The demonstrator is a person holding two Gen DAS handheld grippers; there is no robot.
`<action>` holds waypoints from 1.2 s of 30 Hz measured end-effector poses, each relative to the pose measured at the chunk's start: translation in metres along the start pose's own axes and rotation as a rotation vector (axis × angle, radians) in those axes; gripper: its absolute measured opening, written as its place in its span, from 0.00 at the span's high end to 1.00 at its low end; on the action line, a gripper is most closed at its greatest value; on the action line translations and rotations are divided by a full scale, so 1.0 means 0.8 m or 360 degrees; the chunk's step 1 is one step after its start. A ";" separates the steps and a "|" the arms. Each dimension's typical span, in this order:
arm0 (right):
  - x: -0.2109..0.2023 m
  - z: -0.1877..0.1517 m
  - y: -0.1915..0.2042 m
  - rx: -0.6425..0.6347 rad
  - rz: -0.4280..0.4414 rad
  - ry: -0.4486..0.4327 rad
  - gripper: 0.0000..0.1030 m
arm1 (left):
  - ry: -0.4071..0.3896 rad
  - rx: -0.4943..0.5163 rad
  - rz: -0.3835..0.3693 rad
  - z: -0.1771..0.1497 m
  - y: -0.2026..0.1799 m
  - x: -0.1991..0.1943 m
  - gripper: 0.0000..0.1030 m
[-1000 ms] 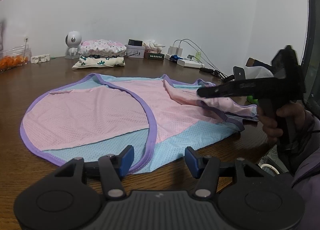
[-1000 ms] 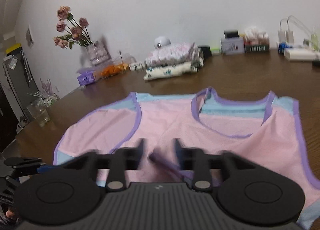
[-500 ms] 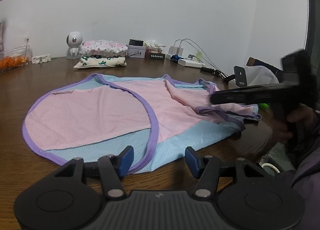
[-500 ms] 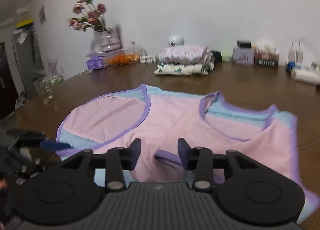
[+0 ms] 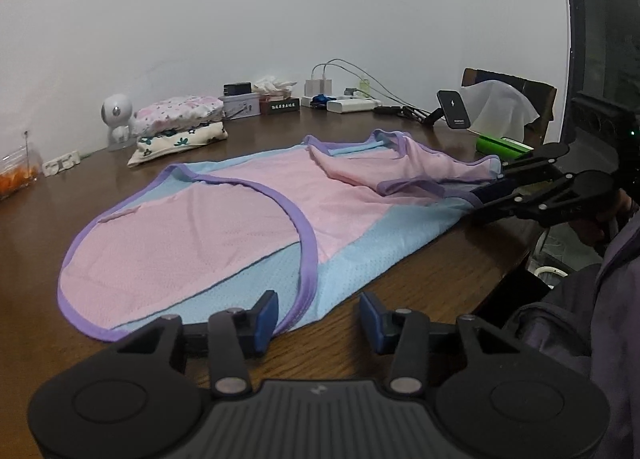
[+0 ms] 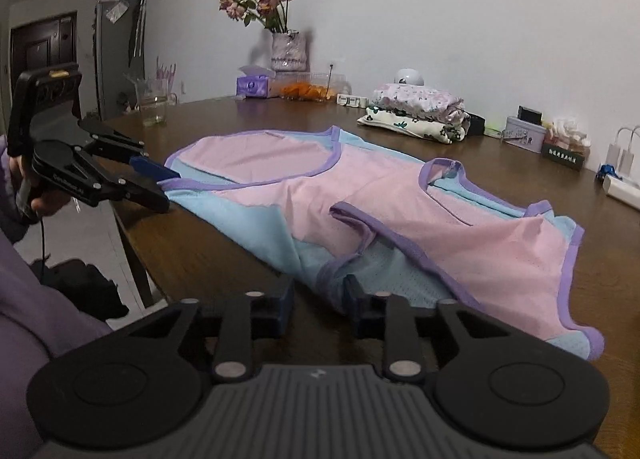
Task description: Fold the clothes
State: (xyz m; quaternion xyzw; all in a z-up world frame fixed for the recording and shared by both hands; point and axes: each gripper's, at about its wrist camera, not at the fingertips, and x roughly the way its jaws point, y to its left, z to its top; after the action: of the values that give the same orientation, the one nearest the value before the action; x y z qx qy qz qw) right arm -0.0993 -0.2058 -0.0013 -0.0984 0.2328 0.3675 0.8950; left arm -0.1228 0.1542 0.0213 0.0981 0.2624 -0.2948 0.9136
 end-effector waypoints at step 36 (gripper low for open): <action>-0.010 0.037 -0.103 0.0235 -0.0521 0.0199 0.95 | 0.0136 -0.0151 0.0288 0.024 0.099 0.028 0.57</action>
State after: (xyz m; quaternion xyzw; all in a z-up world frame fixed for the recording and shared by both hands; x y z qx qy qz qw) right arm -0.0361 -0.2595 0.0287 -0.0918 0.2952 0.1920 0.9314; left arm -0.0530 0.2010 0.0272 0.0905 0.3047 -0.1940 0.9281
